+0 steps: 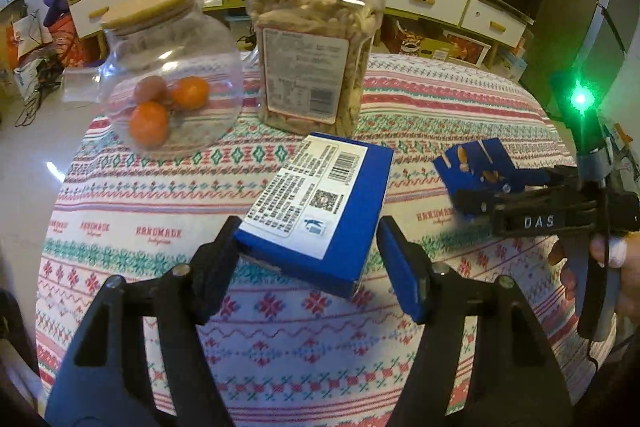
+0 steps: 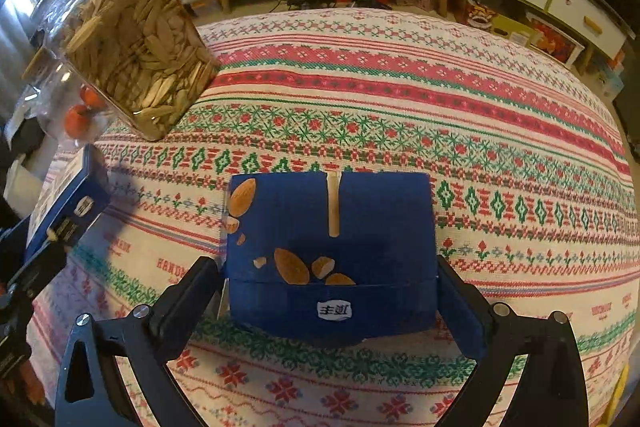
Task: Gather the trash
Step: 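Grasp blue box with left tool while right grasps blue snack box, then carry blue box with left tool while right carries blue snack box to bin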
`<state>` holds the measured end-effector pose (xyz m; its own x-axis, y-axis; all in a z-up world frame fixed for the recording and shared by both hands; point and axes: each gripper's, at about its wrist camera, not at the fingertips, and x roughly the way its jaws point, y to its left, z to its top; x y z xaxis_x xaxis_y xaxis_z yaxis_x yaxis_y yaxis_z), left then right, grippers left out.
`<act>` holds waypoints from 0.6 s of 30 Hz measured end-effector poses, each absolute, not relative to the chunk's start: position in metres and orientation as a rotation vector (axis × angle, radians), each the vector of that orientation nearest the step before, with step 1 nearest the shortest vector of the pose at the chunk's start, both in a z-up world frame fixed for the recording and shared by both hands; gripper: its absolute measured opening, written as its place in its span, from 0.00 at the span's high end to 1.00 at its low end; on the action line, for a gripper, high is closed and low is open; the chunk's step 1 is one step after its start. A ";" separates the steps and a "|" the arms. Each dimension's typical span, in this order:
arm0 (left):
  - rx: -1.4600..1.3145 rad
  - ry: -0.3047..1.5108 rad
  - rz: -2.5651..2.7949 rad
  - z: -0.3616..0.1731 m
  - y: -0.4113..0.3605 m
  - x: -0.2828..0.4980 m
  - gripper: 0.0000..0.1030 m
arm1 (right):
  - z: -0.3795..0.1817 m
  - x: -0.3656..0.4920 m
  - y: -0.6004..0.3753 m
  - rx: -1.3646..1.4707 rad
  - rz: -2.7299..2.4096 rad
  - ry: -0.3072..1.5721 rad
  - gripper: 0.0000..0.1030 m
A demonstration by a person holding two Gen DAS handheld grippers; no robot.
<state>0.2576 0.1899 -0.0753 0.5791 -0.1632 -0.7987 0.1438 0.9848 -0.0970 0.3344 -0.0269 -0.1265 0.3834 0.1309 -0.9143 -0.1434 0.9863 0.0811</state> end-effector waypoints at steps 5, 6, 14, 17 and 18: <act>-0.011 0.931 -0.176 -0.066 0.186 0.244 0.33 | -0.113 0.324 -0.041 0.031 0.203 1.154 0.11; -0.007 0.928 -0.177 -0.065 0.183 0.243 0.33 | -0.109 0.321 -0.043 0.027 0.207 1.146 0.11; 0.045 0.892 -0.195 -0.032 0.151 0.219 0.33 | -0.066 0.274 -0.093 -0.008 0.201 1.104 0.11; 0.067 0.868 -0.215 -0.017 0.130 0.206 0.33 | -0.051 0.256 -0.116 -0.013 0.190 1.098 0.11; 0.072 0.863 -0.222 -0.013 0.123 0.202 0.33 | -0.046 0.248 -0.126 -0.014 0.182 1.095 0.11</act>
